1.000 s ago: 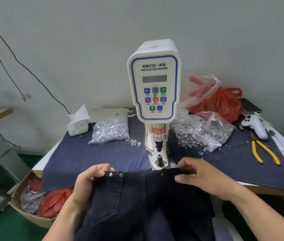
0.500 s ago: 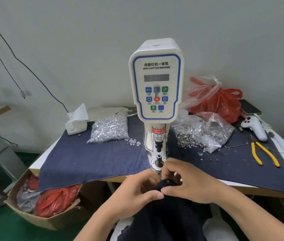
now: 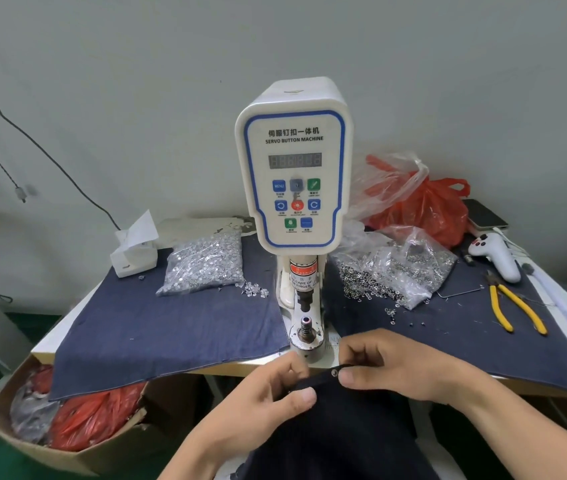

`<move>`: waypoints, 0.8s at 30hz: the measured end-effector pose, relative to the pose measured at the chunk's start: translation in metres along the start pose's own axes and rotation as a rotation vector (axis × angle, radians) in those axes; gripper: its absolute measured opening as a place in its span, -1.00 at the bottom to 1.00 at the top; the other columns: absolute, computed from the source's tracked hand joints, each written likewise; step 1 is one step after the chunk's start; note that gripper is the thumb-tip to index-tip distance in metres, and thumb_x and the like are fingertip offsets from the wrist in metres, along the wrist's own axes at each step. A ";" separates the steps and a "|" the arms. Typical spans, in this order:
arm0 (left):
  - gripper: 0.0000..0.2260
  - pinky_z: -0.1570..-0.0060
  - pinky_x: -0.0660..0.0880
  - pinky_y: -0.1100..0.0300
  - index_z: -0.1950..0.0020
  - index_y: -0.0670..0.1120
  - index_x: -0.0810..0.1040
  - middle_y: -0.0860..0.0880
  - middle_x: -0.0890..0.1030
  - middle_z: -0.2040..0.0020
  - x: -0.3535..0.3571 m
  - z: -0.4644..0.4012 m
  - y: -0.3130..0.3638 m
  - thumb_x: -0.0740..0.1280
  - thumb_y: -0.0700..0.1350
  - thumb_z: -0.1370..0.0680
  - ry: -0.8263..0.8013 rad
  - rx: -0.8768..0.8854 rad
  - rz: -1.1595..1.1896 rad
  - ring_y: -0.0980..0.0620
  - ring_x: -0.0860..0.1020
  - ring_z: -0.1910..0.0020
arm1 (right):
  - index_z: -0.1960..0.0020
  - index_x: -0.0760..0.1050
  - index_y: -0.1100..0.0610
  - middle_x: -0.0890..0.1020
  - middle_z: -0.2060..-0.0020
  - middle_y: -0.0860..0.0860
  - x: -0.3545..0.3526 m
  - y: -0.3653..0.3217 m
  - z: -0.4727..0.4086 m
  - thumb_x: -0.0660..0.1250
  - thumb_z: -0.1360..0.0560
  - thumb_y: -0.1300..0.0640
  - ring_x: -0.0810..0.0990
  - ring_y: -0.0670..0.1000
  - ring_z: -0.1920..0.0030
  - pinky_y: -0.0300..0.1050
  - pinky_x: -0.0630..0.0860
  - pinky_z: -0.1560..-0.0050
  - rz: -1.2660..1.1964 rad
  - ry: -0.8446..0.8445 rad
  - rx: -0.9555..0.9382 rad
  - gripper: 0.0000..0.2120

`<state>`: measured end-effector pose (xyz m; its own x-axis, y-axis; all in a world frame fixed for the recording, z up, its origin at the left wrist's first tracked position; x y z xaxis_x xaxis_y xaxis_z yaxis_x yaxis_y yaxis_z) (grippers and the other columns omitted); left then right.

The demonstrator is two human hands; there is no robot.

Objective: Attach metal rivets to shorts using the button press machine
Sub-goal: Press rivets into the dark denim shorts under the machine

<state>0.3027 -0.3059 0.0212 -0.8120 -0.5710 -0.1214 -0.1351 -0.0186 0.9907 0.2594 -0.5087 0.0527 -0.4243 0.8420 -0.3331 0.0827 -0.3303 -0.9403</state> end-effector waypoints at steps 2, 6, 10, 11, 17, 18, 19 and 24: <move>-0.78 -0.17 0.48 -0.16 -0.15 -0.23 0.52 -0.26 0.62 -0.08 -0.001 -0.006 -0.003 0.34 -0.06 -0.69 -0.007 -0.077 -0.025 -0.10 0.57 -0.09 | 0.17 0.51 0.04 0.45 0.32 -0.12 0.001 0.008 -0.003 0.42 -0.59 -0.02 0.35 -0.13 0.27 -0.30 0.28 0.24 -0.076 0.030 0.044 -0.78; -0.74 0.05 0.27 0.08 0.17 0.02 0.51 0.01 0.45 0.19 -0.010 -0.016 -0.009 0.37 0.16 -0.58 0.118 -0.174 -0.064 0.03 0.35 0.14 | 0.16 0.59 0.01 0.58 0.30 -0.12 -0.007 0.029 -0.011 0.42 -0.58 -0.06 0.43 -0.10 0.29 -0.26 0.38 0.26 0.041 0.065 0.216 -0.80; -0.71 0.11 0.34 0.19 0.18 0.01 0.50 0.07 0.50 0.22 -0.015 -0.024 -0.014 0.32 0.16 -0.64 0.190 -0.153 -0.086 0.10 0.41 0.19 | 0.19 0.64 -0.01 0.72 0.26 -0.05 -0.060 0.043 -0.025 0.40 -0.58 -0.02 0.55 -0.12 0.39 -0.28 0.44 0.32 0.191 0.502 0.298 -0.80; -0.72 0.12 0.34 0.20 0.17 0.01 0.50 0.09 0.50 0.23 -0.018 -0.027 -0.014 0.31 0.13 -0.65 0.189 -0.149 -0.131 0.11 0.41 0.20 | 0.21 0.63 -0.02 0.72 0.26 -0.07 -0.076 0.046 -0.029 0.40 -0.59 0.00 0.62 -0.12 0.30 -0.25 0.46 0.27 0.354 0.648 0.343 -0.79; -0.52 0.36 0.16 0.27 0.36 -0.04 0.21 0.10 0.20 0.40 -0.037 -0.036 -0.019 0.33 -0.02 -0.68 0.387 -0.184 -0.441 0.14 0.18 0.39 | 0.00 0.69 0.03 0.69 0.02 0.04 -0.098 0.071 -0.060 0.38 -0.59 0.01 0.64 0.17 -0.05 -0.05 0.47 0.07 0.845 0.762 0.459 -0.86; -0.51 0.36 0.14 0.25 0.36 -0.04 0.18 0.09 0.18 0.39 -0.040 -0.036 -0.018 0.33 -0.01 -0.68 0.412 -0.179 -0.466 0.13 0.16 0.39 | 0.03 0.68 0.04 0.68 0.04 0.06 -0.096 0.072 -0.062 0.37 -0.59 0.00 0.64 0.18 -0.02 -0.03 0.50 0.08 0.887 0.773 0.448 -0.85; -0.50 0.36 0.12 0.22 0.36 -0.04 0.16 0.07 0.17 0.38 -0.041 -0.037 -0.018 0.33 -0.02 -0.68 0.434 -0.173 -0.479 0.12 0.15 0.38 | 0.06 0.67 0.06 0.66 0.06 0.07 -0.095 0.072 -0.063 0.36 -0.59 0.00 0.63 0.19 0.02 -0.01 0.53 0.08 0.928 0.778 0.437 -0.83; -0.55 0.28 0.09 0.13 0.33 -0.02 0.15 0.03 0.16 0.35 -0.052 -0.038 -0.023 0.29 -0.06 -0.68 0.536 -0.234 -0.433 0.08 0.15 0.34 | 0.14 0.59 0.14 0.60 0.14 0.09 -0.092 0.070 -0.068 0.30 -0.59 0.10 0.61 0.21 0.07 0.07 0.57 0.07 1.035 0.750 0.428 -0.81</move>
<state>0.3694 -0.3071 0.0071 -0.3154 -0.7953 -0.5178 -0.2070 -0.4748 0.8554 0.3656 -0.5803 0.0124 0.2645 0.1103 -0.9581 -0.2814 -0.9414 -0.1860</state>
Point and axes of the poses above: each hand's wrist, its own z-axis away from the middle knuckle, its own x-axis out of the palm, y = z × x, the point moved 4 cm from there along -z, towards the middle knuckle
